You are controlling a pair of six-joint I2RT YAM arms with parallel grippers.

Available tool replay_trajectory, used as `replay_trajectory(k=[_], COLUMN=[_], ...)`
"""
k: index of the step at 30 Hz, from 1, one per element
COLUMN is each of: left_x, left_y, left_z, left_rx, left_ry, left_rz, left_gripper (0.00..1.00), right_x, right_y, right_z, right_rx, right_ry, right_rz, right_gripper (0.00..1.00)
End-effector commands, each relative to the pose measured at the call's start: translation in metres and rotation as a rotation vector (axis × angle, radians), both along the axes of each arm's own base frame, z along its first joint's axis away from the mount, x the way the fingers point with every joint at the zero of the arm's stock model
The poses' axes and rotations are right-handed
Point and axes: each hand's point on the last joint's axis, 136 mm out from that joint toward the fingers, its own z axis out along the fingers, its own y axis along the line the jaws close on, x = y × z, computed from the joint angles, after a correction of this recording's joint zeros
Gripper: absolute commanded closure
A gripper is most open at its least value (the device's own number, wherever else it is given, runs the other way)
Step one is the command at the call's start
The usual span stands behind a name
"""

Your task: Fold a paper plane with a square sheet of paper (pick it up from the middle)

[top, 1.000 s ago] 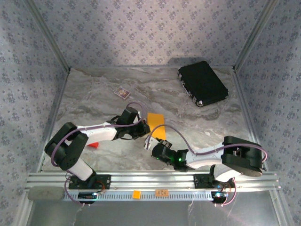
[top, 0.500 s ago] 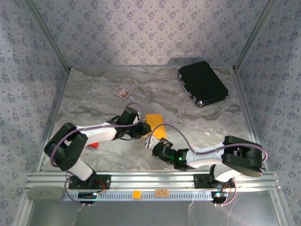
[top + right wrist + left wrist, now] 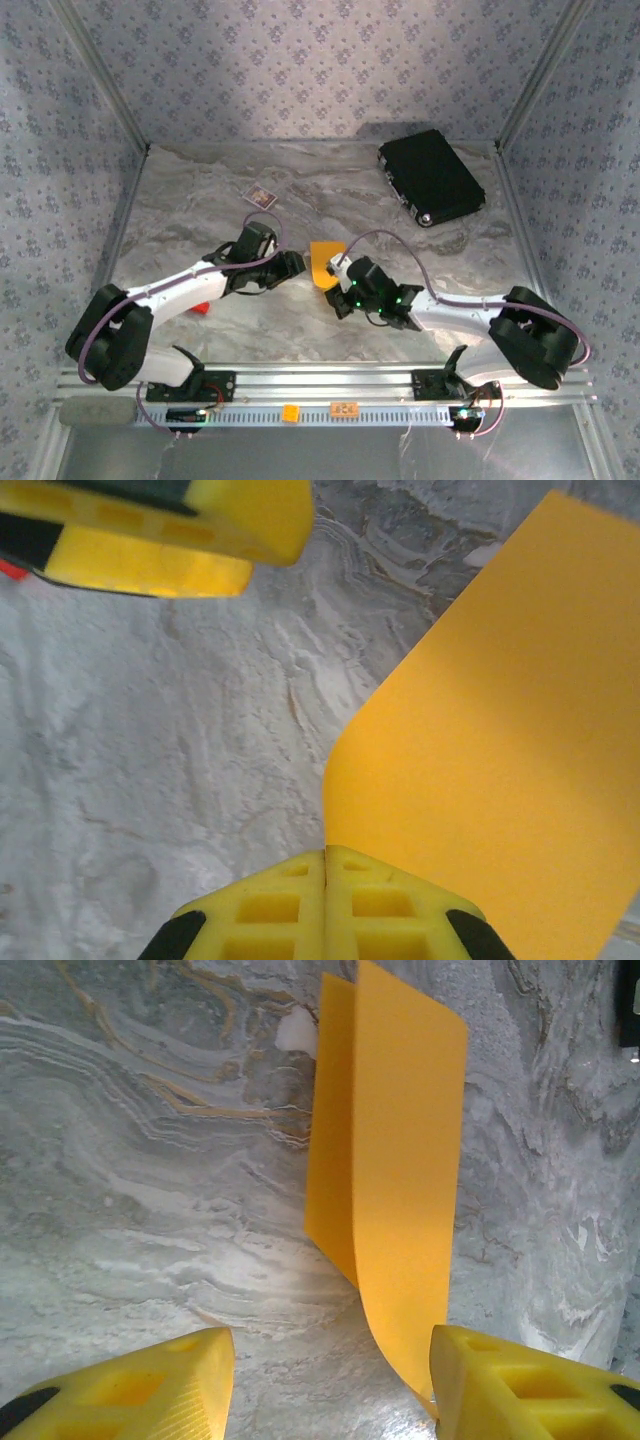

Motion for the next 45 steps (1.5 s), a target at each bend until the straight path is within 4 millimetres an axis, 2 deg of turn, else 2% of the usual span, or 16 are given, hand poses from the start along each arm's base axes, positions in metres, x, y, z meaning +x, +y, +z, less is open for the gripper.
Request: replay_trajectory(k=[1,6,9,12,17,22,28,32,37,41,45], left_x=[0.004,0.013,0.020,0.029,0.044,0.056,0.054,0.048,0.038,0.034,0.034], left_y=[0.004,0.002,-0.004,-0.015,-0.040,-0.068,-0.091,-0.093,-0.085,-0.081,-0.080], left_z=[0.013,0.023,0.030,0.037,0.034,0.014,-0.022,-0.048,-0.076,-0.086,-0.087], left_rx=[0.009,-0.012,-0.030,-0.051,-0.082,-0.104,-0.072,-0.042,0.006,0.027,0.029], left_ry=[-0.031,-0.055,-0.070,-0.088,-0.074,-0.016,0.065,0.119,0.170,0.190,0.191], left_rz=[-0.010,-0.024,-0.048,-0.094,-0.176,-0.262,-0.331,-0.337,-0.343,-0.341,-0.338], left_gripper=[0.48,0.55,0.59,0.63,0.72,0.78,0.83,0.85,0.88,0.88,0.88], right_x=[-0.018,-0.024,-0.030,-0.033,-0.033,-0.032,-0.030,-0.028,-0.023,-0.013,-0.002], right_y=[0.015,0.025,0.031,0.030,0.022,0.016,0.014,0.013,0.008,-0.003,-0.016], right_z=[0.004,0.010,0.012,0.008,-0.002,-0.011,-0.015,-0.015,-0.020,-0.028,-0.039], right_rx=[0.104,0.201,0.238,0.241,0.243,0.245,0.251,0.252,0.234,0.191,0.114], right_ry=[0.234,0.388,0.396,0.395,0.391,0.405,0.421,0.420,0.419,0.401,0.382], right_rz=[0.050,0.113,0.153,0.158,0.141,0.122,0.114,0.105,0.075,0.007,-0.068], right_gripper=[1.00,1.00,1.00,1.00,1.00,1.00,1.00,1.00,1.00,1.00,1.00])
